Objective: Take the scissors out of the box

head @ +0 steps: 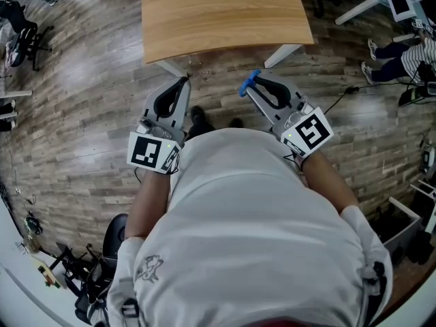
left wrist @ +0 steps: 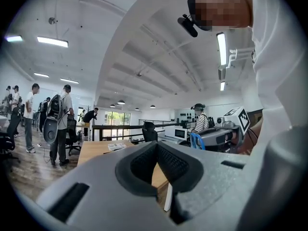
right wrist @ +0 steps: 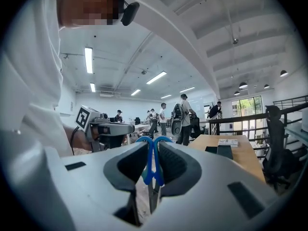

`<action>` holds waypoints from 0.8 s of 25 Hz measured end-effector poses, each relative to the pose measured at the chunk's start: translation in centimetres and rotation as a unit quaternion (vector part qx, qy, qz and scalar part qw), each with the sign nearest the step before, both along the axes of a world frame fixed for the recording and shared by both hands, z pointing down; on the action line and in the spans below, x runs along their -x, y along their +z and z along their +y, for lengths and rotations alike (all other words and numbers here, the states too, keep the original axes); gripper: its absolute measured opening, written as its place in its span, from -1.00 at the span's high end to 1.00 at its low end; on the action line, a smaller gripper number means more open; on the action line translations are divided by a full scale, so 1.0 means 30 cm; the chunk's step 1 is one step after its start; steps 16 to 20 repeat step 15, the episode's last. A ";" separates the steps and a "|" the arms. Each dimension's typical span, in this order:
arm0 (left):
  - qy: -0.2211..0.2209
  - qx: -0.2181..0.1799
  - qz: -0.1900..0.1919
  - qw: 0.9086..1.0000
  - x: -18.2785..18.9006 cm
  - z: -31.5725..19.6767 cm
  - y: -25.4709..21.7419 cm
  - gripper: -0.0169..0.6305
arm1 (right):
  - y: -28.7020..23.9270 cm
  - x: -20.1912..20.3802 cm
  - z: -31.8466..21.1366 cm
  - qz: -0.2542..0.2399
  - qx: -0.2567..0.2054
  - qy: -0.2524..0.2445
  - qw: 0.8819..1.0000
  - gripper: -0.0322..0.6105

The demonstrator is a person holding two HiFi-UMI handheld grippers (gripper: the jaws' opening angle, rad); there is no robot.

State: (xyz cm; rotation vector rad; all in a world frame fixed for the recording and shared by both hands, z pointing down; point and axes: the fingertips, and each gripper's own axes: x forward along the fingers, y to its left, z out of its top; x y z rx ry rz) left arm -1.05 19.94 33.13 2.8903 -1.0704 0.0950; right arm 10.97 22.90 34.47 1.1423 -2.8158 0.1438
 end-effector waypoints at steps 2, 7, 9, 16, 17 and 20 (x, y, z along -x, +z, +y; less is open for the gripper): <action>-0.003 0.001 0.000 1.000 -0.010 0.011 0.003 0.93 | 0.001 -0.004 0.010 0.000 -0.002 -0.004 1.000 0.66; -0.006 0.004 0.003 1.000 -0.027 0.016 0.003 0.93 | -0.001 -0.017 0.015 0.002 -0.002 -0.010 1.000 0.66; -0.006 0.004 0.002 1.000 -0.033 0.024 0.009 0.93 | -0.001 -0.021 0.020 0.001 -0.003 -0.009 1.000 0.66; -0.009 0.007 0.006 1.000 -0.065 0.014 0.001 0.93 | -0.009 -0.052 0.011 -0.004 0.000 -0.009 1.000 0.66; -0.009 0.007 0.006 1.000 -0.065 0.014 0.001 0.93 | -0.009 -0.052 0.011 -0.004 0.000 -0.009 1.000 0.66; -0.009 0.007 0.006 1.000 -0.065 0.014 0.001 0.93 | -0.009 -0.052 0.011 -0.004 0.000 -0.009 1.000 0.66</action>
